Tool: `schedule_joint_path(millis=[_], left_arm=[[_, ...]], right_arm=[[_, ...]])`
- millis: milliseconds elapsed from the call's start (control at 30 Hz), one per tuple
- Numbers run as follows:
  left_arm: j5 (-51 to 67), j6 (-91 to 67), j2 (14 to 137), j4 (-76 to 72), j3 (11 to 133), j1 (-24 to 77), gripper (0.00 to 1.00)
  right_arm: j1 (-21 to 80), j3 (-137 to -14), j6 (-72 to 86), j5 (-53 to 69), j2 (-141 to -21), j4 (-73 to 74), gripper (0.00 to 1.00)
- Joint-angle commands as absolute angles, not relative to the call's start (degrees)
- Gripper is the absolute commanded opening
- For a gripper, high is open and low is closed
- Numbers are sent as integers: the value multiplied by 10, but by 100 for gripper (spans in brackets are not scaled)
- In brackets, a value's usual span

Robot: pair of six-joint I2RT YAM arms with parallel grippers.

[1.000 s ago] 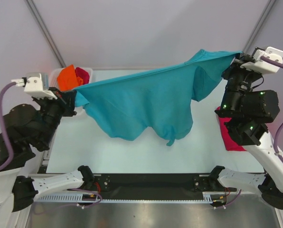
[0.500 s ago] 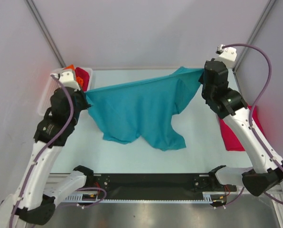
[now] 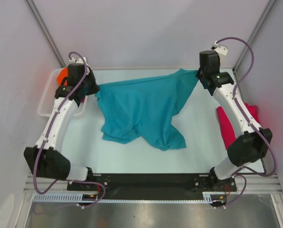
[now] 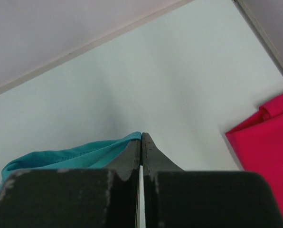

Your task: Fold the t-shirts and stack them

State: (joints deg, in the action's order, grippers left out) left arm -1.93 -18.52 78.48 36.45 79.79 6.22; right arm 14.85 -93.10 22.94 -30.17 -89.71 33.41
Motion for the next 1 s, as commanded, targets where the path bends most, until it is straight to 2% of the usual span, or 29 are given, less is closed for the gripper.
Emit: schedule_joint_path(millis=[0, 367, 400, 433, 467, 500, 533, 567, 600, 700, 733, 967], left_arm=[[-156, -179, 848, 361, 876, 8, 0], [-179, -167, 1057, 378, 1072, 7, 1], [-178, -169, 1075, 381, 1078, 7, 11], [-178, -170, 1084, 387, 1085, 7, 47], [-181, -171, 1091, 399, 1098, 7, 60], [-185, -176, 1098, 403, 1100, 7, 70], [-189, -177, 1098, 406, 1097, 7, 86], [-193, -177, 1098, 405, 1094, 7, 99], [-199, -177, 1096, 406, 1092, 7, 99], [-198, -174, 1092, 409, 1092, 7, 100], [-196, -175, 1090, 410, 1092, 6, 99], [-178, -178, 1056, 407, 1056, 8, 99]], right_arm=[[91, -1010, 213, -407, -965, 328, 0], [83, -1274, 183, -355, -1207, 380, 0], [82, -1289, 181, -343, -1222, 384, 0], [82, -1303, 178, -314, -1234, 387, 7], [81, -1311, 176, -300, -1248, 387, 18], [79, -1310, 176, -285, -1252, 385, 24], [79, -1308, 177, -266, -1253, 385, 38], [79, -1297, 178, -258, -1254, 378, 51], [78, -1291, 177, -246, -1253, 373, 58], [74, -1282, 177, -213, -1252, 366, 60], [69, -1281, 176, -195, -1252, 364, 70], [54, -1243, 187, -131, -1227, 359, 69]])
